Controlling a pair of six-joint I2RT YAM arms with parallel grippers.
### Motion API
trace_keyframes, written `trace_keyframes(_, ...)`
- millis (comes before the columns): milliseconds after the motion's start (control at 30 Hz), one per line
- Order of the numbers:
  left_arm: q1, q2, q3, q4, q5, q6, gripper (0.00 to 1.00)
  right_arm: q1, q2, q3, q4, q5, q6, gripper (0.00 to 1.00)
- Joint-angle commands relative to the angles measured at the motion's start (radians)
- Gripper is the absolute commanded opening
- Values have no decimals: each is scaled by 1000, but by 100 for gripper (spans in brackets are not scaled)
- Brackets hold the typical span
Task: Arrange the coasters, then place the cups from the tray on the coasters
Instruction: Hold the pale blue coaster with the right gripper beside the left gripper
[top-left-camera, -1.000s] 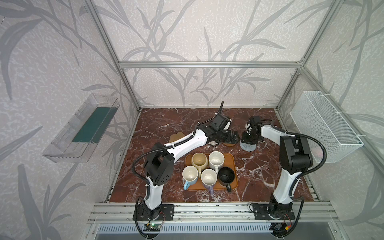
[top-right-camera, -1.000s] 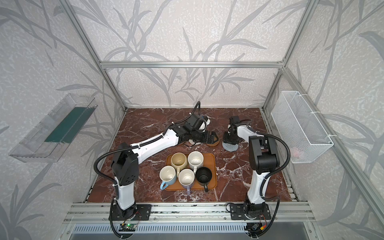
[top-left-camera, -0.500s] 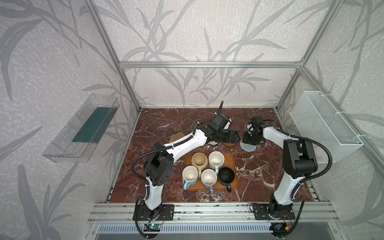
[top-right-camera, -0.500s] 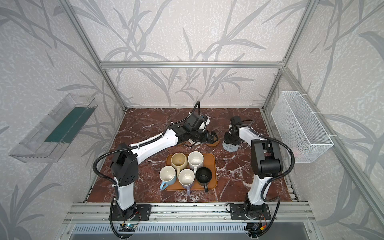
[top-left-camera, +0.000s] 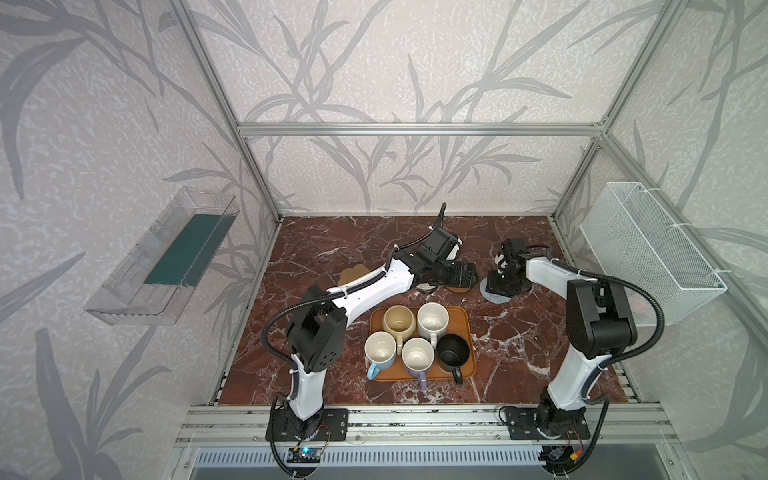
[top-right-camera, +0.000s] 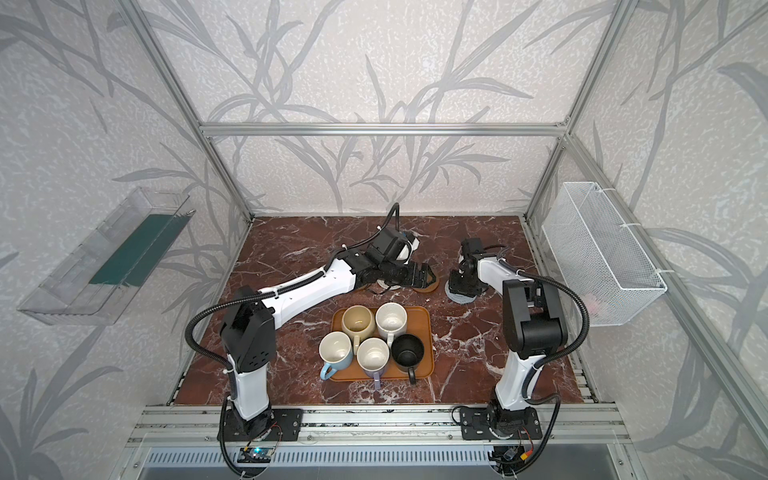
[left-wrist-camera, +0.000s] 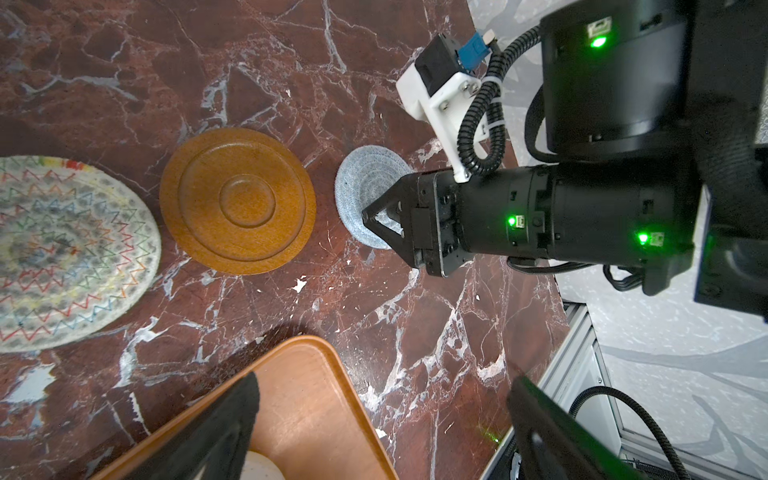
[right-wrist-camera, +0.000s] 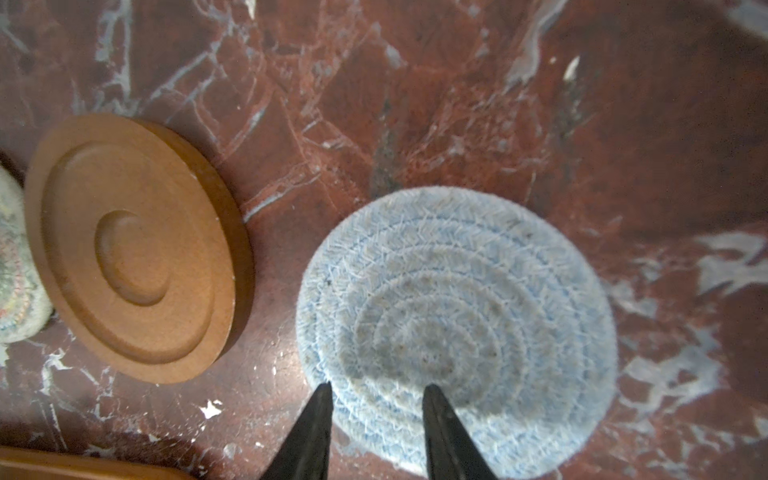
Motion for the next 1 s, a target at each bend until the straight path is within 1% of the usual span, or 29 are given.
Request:
trace_keyframes(0, -1, -44, -15, 9, -5, -2, 96, -3, 36, 27, -10, -5, 3, 38)
trace_keyframes(267, 0, -44, -18, 12, -8, -5, 96, -3, 90, 78, -11, -23, -1, 37)
trace_keyframes(533, 0, -43, -19, 15, -8, -7, 96, -2, 121, 89, 1, -43, 0, 37)
trace_keyframes(667, 1, -45, -21, 13, -9, -4, 96, 1, 118, 85, 9, -52, 3, 37)
trace_keyframes(833, 1, -44, -25, 19, -8, -9, 96, 3, 105, 74, -3, -19, 2, 36)
trace_keyframes(967, 1, -46, -25, 20, -9, -8, 96, 5, 96, 67, 14, -51, -3, 36)
